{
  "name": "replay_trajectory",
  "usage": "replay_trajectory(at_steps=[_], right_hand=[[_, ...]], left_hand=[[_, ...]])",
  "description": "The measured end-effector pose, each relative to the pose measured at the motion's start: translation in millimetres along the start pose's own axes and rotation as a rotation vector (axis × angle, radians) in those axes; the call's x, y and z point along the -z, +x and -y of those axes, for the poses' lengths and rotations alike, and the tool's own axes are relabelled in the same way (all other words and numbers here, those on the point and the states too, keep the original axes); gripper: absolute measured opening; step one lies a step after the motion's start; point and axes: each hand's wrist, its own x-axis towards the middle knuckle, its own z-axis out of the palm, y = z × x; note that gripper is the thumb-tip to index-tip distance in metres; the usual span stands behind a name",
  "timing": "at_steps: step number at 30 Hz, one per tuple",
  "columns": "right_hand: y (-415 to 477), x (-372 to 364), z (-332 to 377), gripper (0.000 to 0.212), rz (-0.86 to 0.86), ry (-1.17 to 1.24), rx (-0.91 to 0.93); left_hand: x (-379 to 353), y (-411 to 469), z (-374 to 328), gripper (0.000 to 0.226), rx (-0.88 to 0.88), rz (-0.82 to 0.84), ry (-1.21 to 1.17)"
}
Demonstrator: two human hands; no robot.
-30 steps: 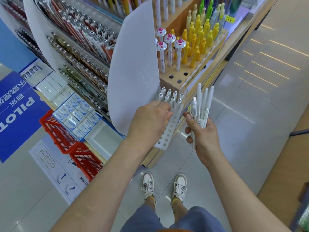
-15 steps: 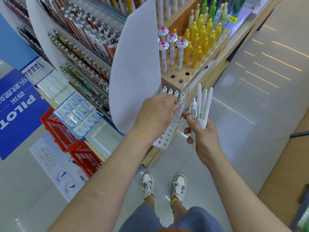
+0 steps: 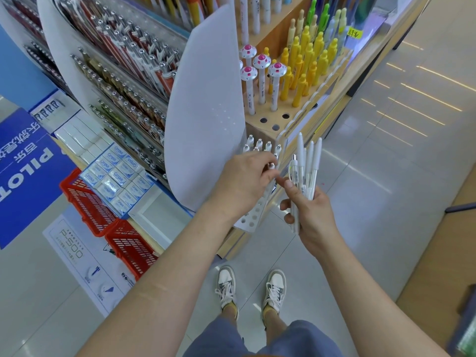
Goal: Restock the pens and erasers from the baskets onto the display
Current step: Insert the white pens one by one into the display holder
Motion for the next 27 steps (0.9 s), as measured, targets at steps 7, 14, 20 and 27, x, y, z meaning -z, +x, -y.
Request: replay_trajectory(at_steps=[7, 14, 20, 27], right_hand=[[0.2, -2.5, 0.2, 0.004, -0.013, 0.017, -0.001], [-0.9, -2.9, -0.4, 0.010, -0.009, 0.015, -0.016], [-3.8, -1.5, 0.0, 0.013, -0.002, 0.014, -0.017], [-4.9, 1.0, -0.7, 0.017, -0.057, 0.036, 0.000]], left_hand=[[-10.8, -1.0, 8.1, 0.020, 0.041, 0.010, -0.165], [-14.0, 0.2, 14.7, 0.018, 0.200, -0.007, -0.375], [-14.1, 2.6, 5.3, 0.021, 0.173, -0.022, -0.231], [-10.7, -9.1, 2.7, 0.025, 0.177, -0.045, -0.186]])
